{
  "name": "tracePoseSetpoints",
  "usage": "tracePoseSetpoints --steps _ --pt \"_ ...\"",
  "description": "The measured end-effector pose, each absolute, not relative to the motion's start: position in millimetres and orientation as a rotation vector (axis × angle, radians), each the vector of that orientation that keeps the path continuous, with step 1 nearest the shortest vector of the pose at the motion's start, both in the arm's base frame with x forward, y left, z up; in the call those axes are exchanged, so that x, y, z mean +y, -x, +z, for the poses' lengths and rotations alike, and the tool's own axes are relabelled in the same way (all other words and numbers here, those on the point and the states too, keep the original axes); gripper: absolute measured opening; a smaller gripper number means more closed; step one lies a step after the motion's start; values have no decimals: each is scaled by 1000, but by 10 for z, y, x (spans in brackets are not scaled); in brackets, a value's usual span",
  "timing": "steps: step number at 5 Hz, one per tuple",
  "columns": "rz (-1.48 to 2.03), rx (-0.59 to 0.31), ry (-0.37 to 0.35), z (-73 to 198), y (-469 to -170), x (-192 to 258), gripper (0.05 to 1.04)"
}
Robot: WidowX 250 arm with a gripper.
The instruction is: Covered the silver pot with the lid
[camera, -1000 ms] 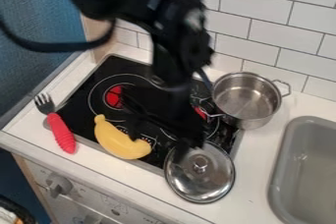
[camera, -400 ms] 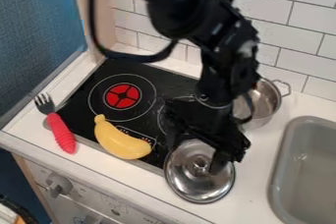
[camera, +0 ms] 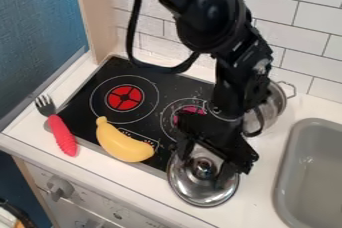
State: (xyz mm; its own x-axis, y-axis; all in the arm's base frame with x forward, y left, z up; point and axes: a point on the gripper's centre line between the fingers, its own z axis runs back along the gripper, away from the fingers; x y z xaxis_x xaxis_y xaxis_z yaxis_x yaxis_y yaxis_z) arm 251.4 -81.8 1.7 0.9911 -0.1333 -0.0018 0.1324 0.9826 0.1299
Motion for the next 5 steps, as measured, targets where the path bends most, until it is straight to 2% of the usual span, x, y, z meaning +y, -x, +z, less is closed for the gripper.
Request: tracePoseSetpoints --steps 2,3,4,5 --pt "-137 -10 -103 -20 -2490 -772 380" --pt "-147 -7 -113 -20 -2485 -754 275" --pt "-173 6 -107 -7 -2467 -763 275" --pt "-166 -24 -103 206 -2424 -739 275"
